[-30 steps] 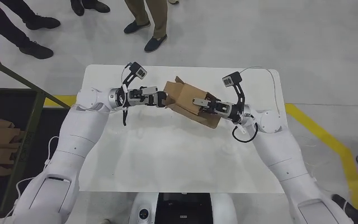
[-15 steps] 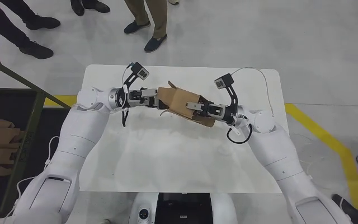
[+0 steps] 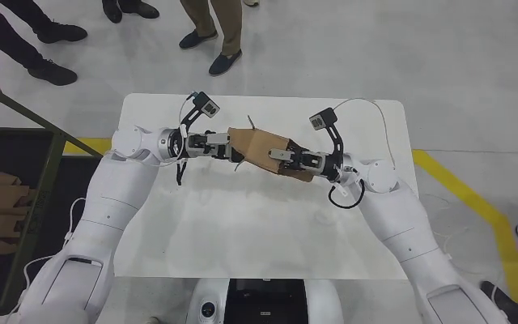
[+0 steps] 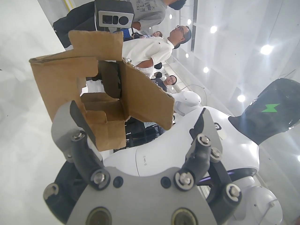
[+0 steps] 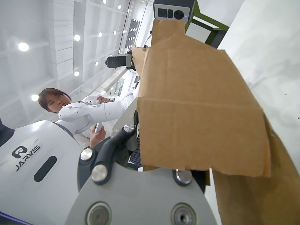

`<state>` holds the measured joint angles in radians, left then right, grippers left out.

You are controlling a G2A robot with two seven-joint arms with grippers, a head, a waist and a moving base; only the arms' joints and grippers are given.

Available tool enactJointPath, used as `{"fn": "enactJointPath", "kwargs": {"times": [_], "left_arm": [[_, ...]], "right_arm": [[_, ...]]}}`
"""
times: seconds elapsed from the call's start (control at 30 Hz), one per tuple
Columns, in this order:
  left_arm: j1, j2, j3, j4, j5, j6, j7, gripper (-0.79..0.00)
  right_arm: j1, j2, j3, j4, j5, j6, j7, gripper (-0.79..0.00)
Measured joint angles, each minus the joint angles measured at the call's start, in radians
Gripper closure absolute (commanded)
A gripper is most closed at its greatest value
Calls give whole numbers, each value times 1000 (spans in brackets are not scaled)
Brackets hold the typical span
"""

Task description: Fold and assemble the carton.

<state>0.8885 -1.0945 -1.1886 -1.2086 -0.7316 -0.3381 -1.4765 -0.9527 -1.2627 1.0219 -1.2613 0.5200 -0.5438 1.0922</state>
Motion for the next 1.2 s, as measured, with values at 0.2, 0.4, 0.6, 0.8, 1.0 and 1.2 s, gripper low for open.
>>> {"fn": "enactJointPath", "kwargs": {"times": [0.2, 0.4, 0.6, 0.8, 1.0, 1.2], "left_arm": [[-6, -2, 13, -5, 8, 6, -9, -785], [-9, -4, 20, -5, 10, 10, -10, -785], [-7, -1, 4, -3, 8, -3, 9, -785], [-7, -1, 3, -9, 9, -1, 13, -785], [-9, -4, 16, -20, 13, -1, 17, -785], [-11, -5, 18, -16, 17, -6, 23, -785]], "right_arm": [[-2, 0, -2, -1, -1, 2, -1, 0], [-4, 2, 12, 5, 8, 2, 2, 0], [-9, 4, 21, 6, 31, 5, 18, 0], [-10, 3, 9, -3, 38, 13, 37, 0], [-9, 0, 2, -4, 40, 14, 39, 0], [-8, 2, 12, 4, 45, 8, 36, 0]]}}
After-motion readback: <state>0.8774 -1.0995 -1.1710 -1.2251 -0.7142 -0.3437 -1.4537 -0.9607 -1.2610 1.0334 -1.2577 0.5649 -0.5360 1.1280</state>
